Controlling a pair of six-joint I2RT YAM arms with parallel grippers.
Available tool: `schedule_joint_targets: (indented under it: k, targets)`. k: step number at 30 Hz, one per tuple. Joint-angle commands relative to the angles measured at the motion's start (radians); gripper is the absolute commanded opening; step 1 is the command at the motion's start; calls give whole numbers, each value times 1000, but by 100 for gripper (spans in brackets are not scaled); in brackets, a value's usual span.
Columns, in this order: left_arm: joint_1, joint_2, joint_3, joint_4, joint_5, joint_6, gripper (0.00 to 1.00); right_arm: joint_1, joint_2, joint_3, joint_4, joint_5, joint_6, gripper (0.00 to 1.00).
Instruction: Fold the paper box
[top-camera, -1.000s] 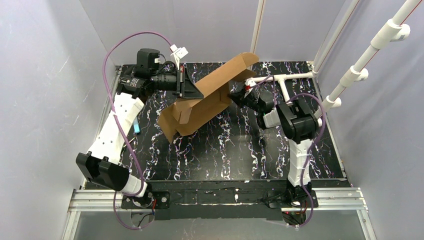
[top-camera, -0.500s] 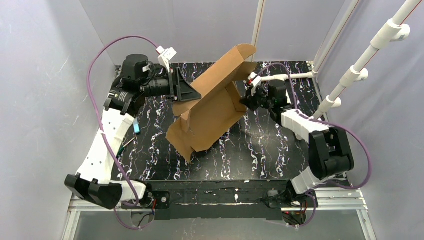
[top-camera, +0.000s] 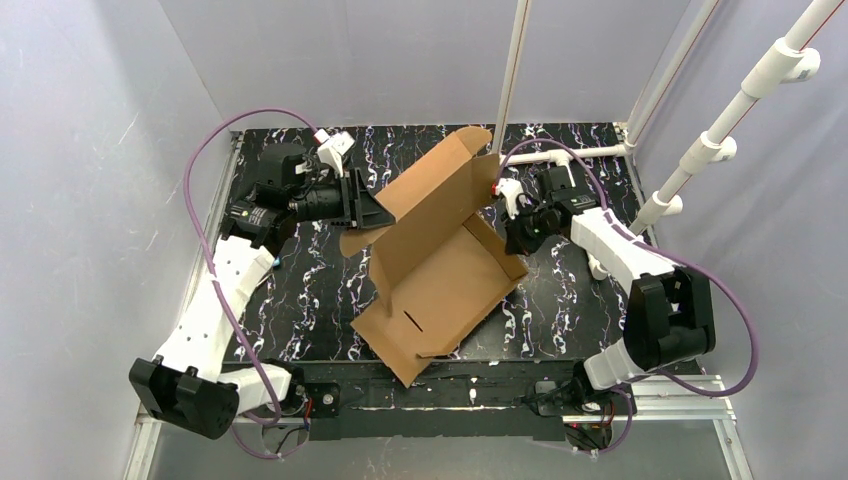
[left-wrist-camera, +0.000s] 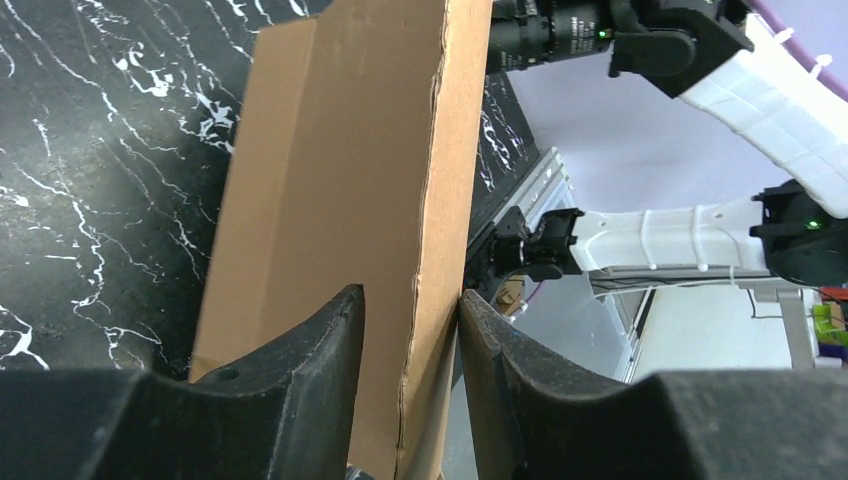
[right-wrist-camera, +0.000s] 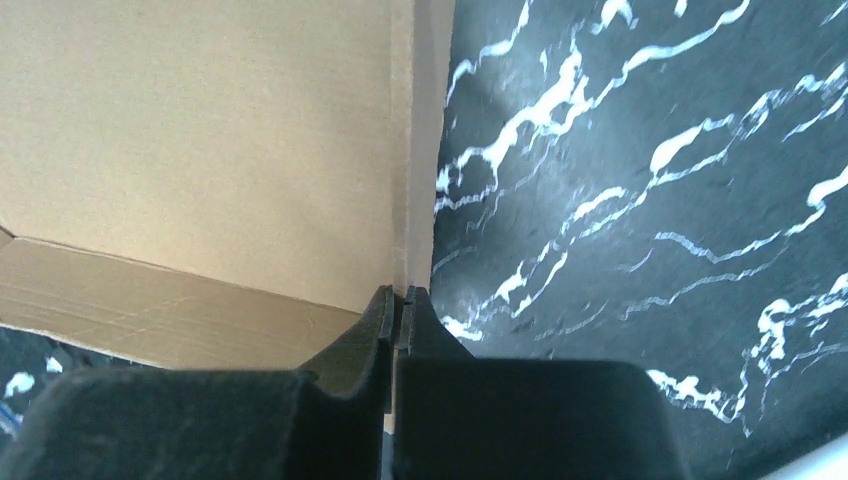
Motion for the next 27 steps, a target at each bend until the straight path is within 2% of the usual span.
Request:
schedule_joint_targets:
  k: [1, 4, 8, 19, 27]
  targets:
    - [8, 17, -57, 67, -37, 16, 37, 11, 26, 82, -176, 32, -81, 1]
    - [8, 43, -93, 117, -34, -1, 35, 13, 29, 72, -176, 72, -86, 1]
    - [8, 80, -103, 150, -9, -16, 24, 15, 34, 66, -173, 85, -87, 8]
    - [8, 125, -129, 171, 53, -9, 20, 56, 88, 18, -81, 93, -57, 25]
    - [9, 133, -153, 191, 89, 8, 8, 82, 114, -36, -22, 74, -44, 35]
